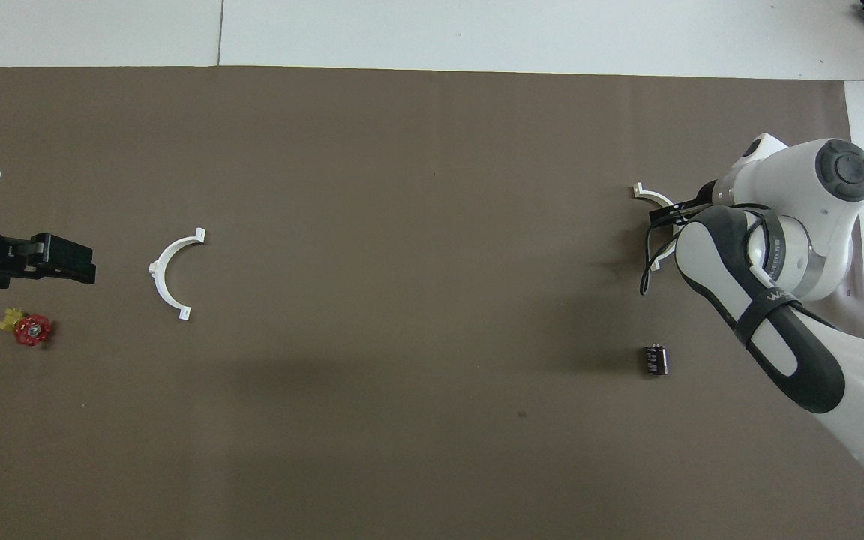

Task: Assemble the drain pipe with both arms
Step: 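Grasp the white half-ring with the right gripper and lift it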

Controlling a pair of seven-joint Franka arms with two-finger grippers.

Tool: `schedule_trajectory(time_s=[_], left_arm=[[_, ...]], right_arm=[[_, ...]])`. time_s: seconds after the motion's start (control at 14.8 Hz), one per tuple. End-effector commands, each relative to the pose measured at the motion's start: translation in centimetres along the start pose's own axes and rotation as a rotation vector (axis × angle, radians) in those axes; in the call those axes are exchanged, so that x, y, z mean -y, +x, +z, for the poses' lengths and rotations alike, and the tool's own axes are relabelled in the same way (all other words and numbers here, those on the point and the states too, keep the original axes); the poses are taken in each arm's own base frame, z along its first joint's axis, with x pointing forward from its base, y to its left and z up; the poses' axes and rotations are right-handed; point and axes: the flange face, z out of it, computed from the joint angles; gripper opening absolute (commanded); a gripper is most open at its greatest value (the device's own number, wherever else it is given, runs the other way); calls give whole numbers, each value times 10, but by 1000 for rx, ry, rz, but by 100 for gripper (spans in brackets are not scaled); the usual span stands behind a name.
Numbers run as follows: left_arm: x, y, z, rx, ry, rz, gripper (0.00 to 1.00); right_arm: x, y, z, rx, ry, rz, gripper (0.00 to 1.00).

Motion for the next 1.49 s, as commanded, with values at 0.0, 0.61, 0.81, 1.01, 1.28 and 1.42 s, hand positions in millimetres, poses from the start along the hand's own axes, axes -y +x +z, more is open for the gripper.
schedule_trajectory(time_s=[0.0,0.61,0.81,1.01,1.28,1.42], left_arm=[[2,1,-4,-15,-16,-13,100],[2,1,-2,-14,-16,-14,100],[2,1,-2,-12,-16,-15,100],[2,1,-1,-11,-16,-15,100],[2,1,-2,-12,-16,-15,100],[2,1,-2,-12,-16,-15,100]], right_arm=[[-9,-2,6,0,22,-13,47],[44,11,-49,49,57,62,0],[132,21,-68,58,46,113,0],[223,20,-71,27,48,164,0],[321,5,-54,-10,19,170,0],[353,-5,-37,-37,-25,199,0]])
